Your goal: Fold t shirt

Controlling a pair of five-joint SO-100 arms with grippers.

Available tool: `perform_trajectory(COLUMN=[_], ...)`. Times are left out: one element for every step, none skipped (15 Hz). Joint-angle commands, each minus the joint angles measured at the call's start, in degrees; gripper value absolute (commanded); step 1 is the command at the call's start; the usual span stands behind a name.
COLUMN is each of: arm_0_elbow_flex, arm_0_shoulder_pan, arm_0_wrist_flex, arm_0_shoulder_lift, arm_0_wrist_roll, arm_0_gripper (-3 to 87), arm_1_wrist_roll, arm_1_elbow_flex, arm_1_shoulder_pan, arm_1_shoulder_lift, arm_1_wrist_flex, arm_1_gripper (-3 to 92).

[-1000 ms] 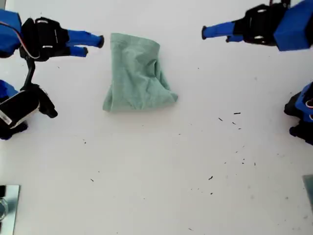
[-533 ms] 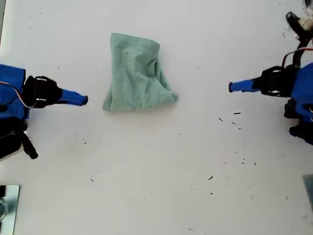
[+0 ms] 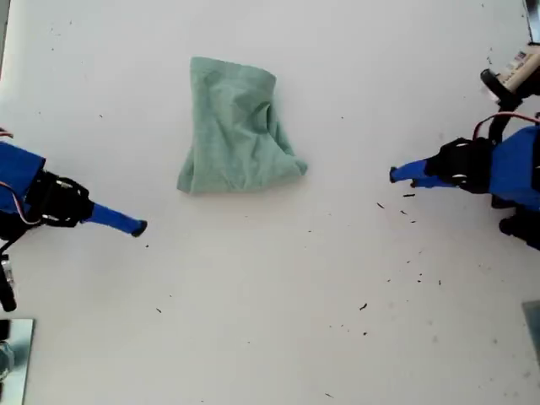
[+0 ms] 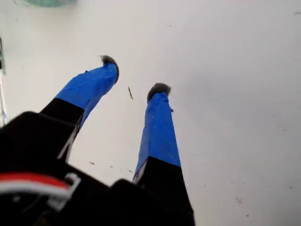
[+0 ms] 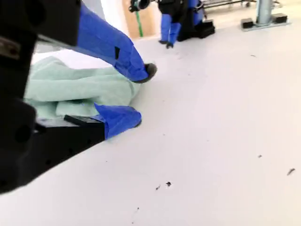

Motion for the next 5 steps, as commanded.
perform_trajectory(arm_0_elbow_flex=[0.6, 0.6, 0.6, 0.6, 0.6], arm_0_shoulder_pan=[5.6, 7.3, 8.6, 9.6, 10.2], arm_0_wrist_flex=[0.1, 0.1, 0.1, 0.1, 0.1], arm_0_shoulder_lift=[0.4, 0.4, 0.4, 0.4, 0.4], arm_0_wrist_roll=[0.0, 0.0, 0.0, 0.0, 0.0], arm_0_gripper=[11.7, 11.7, 11.7, 11.7, 11.7], arm_1_wrist_roll=[-40.7, -42.4, -41.8, -41.8, -41.8], arm_1_elbow_flex=[3.4, 3.4, 3.4, 3.4, 3.4], arm_1_shoulder_pan=[-0.5, -0.9, -1.0, -1.0, -1.0], arm_1_shoulder_lift=[-0.3, -0.4, -0.4, -0.4, -0.4], arm_1_wrist_flex=[-1.4, -1.3, -1.3, -1.3, -1.3], arm_1_gripper=[16.5, 14.7, 14.6, 14.6, 14.6])
